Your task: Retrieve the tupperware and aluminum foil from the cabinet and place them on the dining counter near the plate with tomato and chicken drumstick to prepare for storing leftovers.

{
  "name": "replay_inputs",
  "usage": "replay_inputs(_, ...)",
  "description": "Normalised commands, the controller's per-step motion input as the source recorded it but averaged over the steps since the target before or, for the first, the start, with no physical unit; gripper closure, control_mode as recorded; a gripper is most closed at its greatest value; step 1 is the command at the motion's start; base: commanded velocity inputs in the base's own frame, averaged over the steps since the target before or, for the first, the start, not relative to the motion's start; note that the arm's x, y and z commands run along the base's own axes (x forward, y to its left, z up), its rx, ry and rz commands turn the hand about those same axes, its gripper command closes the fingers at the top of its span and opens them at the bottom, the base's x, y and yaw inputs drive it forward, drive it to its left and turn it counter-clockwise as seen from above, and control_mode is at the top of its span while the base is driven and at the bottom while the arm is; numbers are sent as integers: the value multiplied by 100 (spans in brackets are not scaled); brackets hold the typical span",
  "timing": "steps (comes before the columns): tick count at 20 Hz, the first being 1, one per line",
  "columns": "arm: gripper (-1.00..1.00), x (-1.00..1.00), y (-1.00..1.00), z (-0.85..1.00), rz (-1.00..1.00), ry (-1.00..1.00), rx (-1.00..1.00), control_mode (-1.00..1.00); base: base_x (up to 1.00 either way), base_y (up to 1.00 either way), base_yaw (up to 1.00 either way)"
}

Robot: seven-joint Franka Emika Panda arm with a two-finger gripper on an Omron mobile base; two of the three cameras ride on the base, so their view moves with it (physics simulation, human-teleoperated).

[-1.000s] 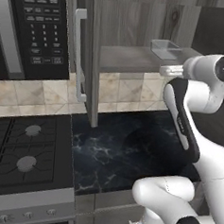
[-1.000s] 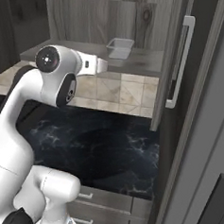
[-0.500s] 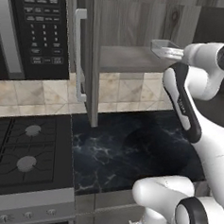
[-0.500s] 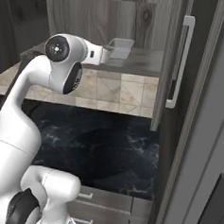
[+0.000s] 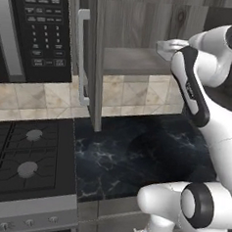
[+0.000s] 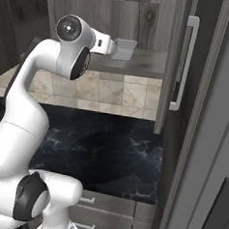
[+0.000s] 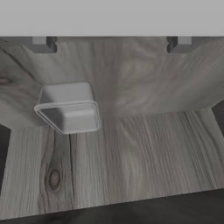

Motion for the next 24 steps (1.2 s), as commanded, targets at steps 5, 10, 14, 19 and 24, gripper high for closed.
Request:
replay_inputs(5,-100,33,1,5,4,2,-1,-100,0,0,0)
replay_inputs(10,-100,41,5,0,2,14,-10,-100,0,0,0)
replay_inputs(14,-100,46,0,0,0,17,-9,-100,0,0,0)
replay_inputs(19,-100,46,-6,0,0,5,-1,-100,0,0,0)
replay_inputs(24,-100,38,-22,-17,0,-5,0,-100,0,0,0)
